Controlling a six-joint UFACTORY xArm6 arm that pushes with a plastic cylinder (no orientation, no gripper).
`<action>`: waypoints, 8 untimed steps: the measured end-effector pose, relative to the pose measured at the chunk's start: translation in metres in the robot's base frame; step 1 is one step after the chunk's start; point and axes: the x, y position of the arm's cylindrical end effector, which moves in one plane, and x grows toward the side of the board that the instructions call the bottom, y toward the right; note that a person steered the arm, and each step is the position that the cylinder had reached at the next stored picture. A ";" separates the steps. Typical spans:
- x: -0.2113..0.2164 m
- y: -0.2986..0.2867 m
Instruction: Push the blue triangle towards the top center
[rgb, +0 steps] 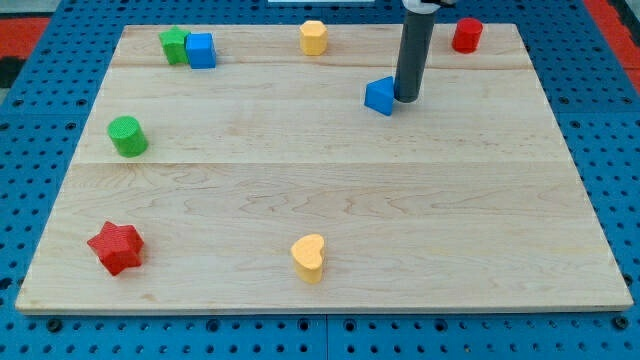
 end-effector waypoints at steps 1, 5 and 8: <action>0.002 -0.028; 0.035 -0.118; -0.022 -0.164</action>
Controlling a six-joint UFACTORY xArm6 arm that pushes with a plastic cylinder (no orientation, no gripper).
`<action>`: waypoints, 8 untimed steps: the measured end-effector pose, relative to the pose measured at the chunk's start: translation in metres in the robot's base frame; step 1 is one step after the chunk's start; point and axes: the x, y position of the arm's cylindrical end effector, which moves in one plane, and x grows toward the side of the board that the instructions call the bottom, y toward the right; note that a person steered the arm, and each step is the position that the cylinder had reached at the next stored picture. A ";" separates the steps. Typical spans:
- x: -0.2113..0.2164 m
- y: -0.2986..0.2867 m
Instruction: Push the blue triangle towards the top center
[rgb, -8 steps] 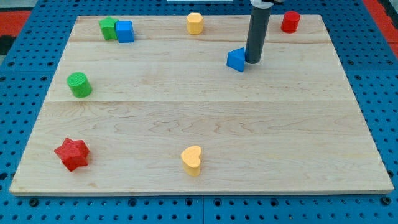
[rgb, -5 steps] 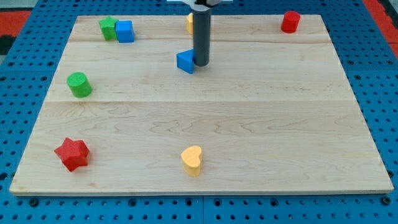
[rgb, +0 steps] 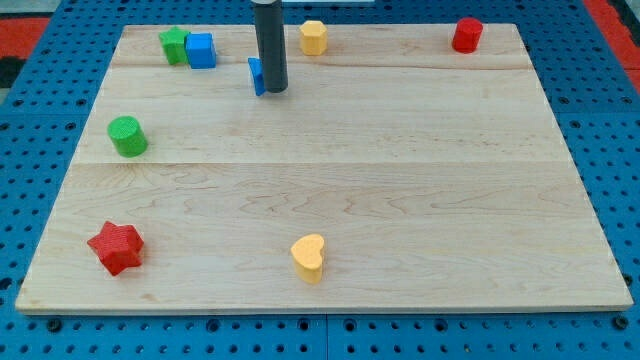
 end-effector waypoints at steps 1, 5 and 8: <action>0.007 -0.026; -0.037 -0.011; -0.037 0.070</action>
